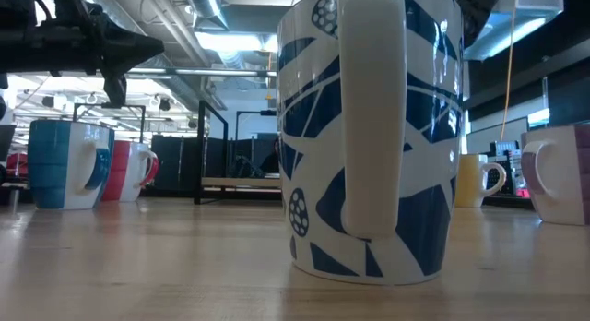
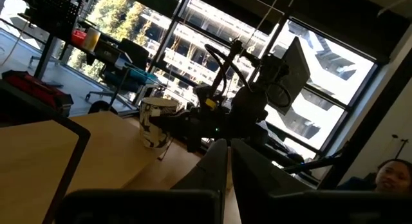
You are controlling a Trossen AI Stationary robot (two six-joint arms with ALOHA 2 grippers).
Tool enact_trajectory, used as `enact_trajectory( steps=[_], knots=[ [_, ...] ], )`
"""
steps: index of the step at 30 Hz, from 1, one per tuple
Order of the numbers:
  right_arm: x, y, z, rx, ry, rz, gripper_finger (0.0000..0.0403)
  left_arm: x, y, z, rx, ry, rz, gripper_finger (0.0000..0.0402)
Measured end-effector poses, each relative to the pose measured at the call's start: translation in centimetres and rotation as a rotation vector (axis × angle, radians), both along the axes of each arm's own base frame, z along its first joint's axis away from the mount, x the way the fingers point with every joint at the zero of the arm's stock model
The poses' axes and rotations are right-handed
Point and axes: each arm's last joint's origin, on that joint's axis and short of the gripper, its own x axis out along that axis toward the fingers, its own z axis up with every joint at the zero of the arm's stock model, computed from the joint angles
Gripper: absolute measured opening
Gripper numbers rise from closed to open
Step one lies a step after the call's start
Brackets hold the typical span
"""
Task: Place coffee mugs
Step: Put the top blue patterned mug on the shelf
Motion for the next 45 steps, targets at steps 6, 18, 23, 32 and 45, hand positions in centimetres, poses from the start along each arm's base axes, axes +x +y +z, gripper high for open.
enact_trajectory(
  steps=[6,18,23,32,45],
  knots=[
    [0.9,0.6,0.7,0.010,-0.012,0.180,0.0000,0.0,0.0,0.0,0.000,0.000,0.001,0.0015],
    [2.1,6.8,1.5,0.063,-0.107,0.542,0.0000,0.0,0.0,0.0,-0.001,0.000,0.000,0.0022],
    [2.3,9.3,0.6,0.084,-0.132,0.650,0.0000,0.0,0.0,0.0,-0.036,-0.007,-0.014,0.0041],
    [3.3,10.5,-3.0,0.114,-0.156,0.755,0.0000,0.1,-0.1,-0.5,-0.065,0.037,-0.050,0.0095],
    [3.7,11.0,-3.3,0.076,-0.148,0.906,0.0000,0.1,-0.1,-0.5,-0.076,0.037,-0.056,0.0102]
  ],
)
